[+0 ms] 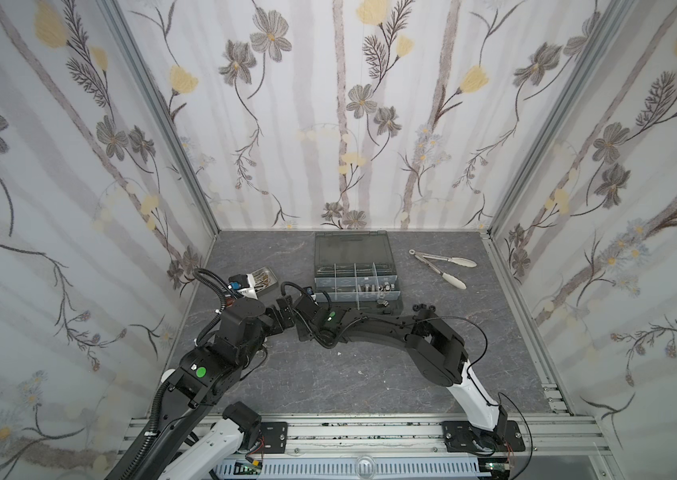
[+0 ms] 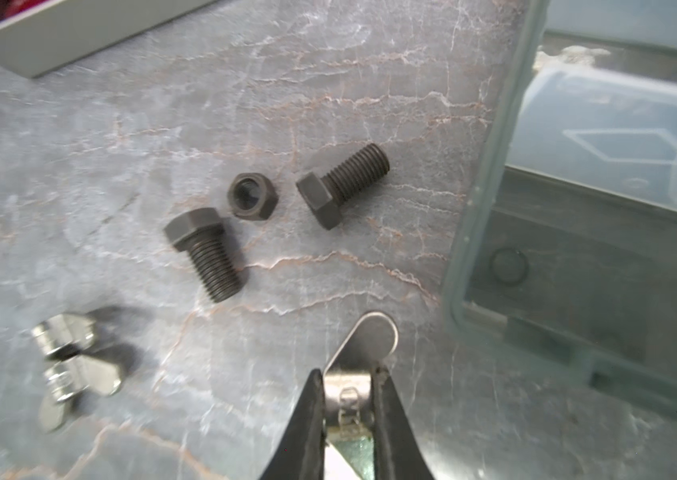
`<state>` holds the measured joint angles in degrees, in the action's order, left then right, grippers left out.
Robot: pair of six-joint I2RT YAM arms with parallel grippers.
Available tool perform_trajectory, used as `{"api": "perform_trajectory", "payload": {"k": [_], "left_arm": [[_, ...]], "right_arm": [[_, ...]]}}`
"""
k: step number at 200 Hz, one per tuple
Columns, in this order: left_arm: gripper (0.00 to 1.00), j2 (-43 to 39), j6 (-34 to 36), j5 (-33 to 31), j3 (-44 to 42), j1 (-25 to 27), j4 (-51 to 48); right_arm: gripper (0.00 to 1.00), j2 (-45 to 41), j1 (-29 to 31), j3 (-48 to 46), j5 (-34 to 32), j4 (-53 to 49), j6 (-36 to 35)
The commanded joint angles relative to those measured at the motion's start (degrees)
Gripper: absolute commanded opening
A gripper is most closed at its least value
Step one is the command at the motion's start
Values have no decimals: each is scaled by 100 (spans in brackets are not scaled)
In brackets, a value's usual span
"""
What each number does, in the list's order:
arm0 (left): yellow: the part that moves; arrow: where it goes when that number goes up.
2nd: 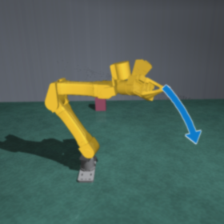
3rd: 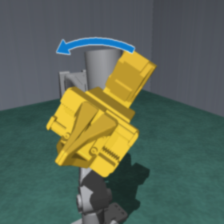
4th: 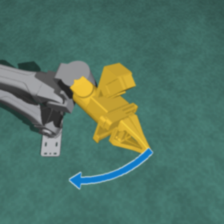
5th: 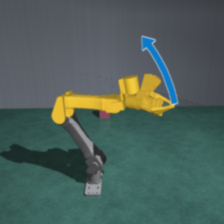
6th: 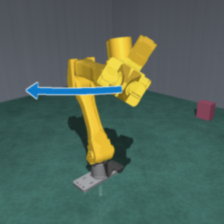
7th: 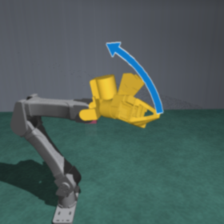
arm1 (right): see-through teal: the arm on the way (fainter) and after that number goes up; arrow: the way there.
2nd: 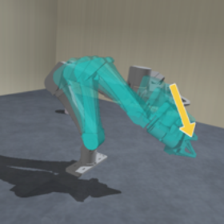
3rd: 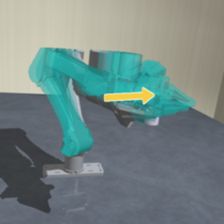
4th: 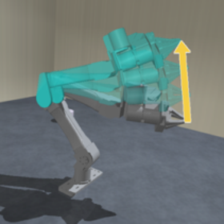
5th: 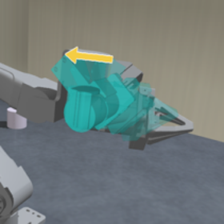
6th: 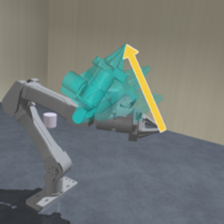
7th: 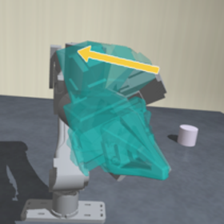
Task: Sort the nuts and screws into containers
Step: 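Grasp the wing nut with the right gripper and lift it toward the box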
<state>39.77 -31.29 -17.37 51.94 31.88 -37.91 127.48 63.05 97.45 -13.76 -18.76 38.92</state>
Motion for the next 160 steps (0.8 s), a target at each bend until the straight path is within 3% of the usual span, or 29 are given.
{"api": "perform_trajectory", "payload": {"k": [1,68,124,160], "left_arm": [[100,46,0,-106,-74,-11,43],[100,358,-238,56,-329,-93,150],[100,654,-526,209,-668,-220,438],[100,799,-665,234,-712,-254,531]], "right_arm": [[12,-357,6,-167,27,187,-67],[12,-1586,-163,-1114,-35,298,-191],[12,-2726,-857,-2724,348,996,-77],[13,-3155,-1213,-3185,435,1100,-157]]}}
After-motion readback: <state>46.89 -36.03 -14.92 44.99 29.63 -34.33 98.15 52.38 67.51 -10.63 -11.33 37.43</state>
